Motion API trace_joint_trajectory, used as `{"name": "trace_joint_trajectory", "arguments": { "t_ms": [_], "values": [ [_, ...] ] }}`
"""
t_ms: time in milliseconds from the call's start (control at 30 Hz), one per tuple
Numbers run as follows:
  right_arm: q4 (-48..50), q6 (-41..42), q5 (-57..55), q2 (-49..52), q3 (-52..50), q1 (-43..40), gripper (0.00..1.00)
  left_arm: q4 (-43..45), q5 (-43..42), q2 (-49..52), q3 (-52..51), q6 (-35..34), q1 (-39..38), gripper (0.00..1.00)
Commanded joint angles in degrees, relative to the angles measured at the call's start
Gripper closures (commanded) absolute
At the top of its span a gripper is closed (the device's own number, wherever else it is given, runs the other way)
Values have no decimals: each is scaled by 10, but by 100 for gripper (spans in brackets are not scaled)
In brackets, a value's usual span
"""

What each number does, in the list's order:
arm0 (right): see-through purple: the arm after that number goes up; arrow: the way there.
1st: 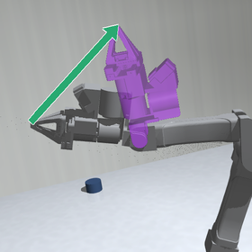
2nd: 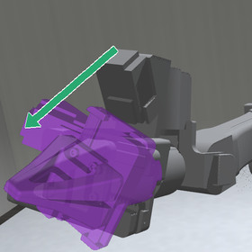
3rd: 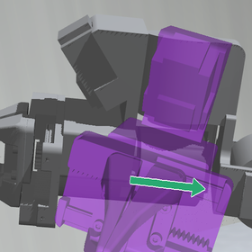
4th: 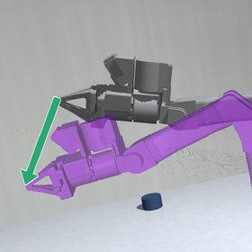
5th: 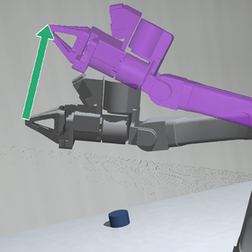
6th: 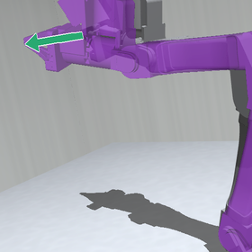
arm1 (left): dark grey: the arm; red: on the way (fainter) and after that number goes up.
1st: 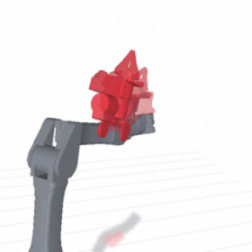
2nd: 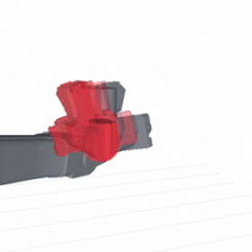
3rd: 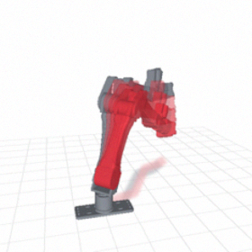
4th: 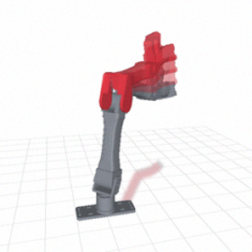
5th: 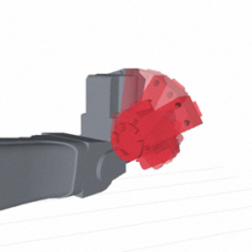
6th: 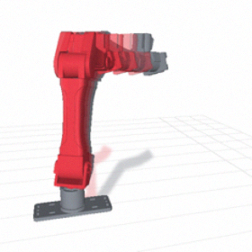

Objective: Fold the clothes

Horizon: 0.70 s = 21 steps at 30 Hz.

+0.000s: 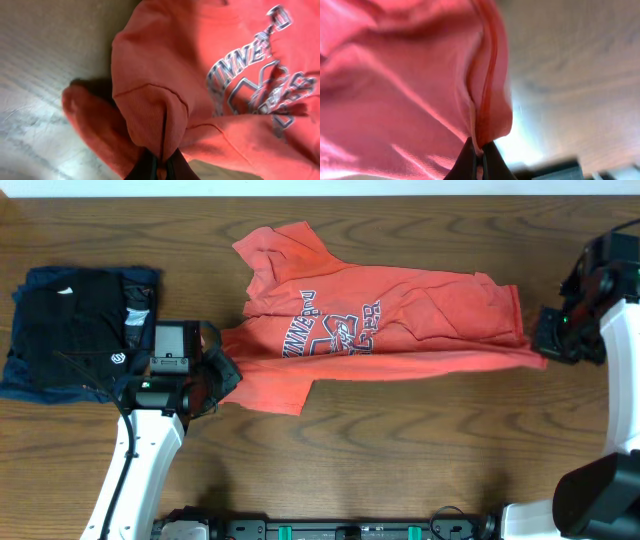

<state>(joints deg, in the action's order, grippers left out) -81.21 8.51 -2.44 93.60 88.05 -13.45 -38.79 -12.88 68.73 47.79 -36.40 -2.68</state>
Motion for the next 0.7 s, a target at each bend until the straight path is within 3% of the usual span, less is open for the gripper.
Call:
{"name": "trace_joint_trajectory", "arguments": {
  "t_ms": [0, 267, 533, 667],
  "values": [
    [-8, -10, -8, 13, -28, -8, 99, -12, 17, -3, 9, 10, 2, 94],
    [30, -14, -8, 21, -92, -9, 96, -13, 20, -3, 9, 10, 2, 94],
    [9, -3, -69, 21, -140, -9, 73, -13, 20, -3, 9, 10, 2, 94],
    [0, 16, -70, 21, -141, -9, 69, -13, 20, -3, 9, 10, 2, 94]
  ]
}}
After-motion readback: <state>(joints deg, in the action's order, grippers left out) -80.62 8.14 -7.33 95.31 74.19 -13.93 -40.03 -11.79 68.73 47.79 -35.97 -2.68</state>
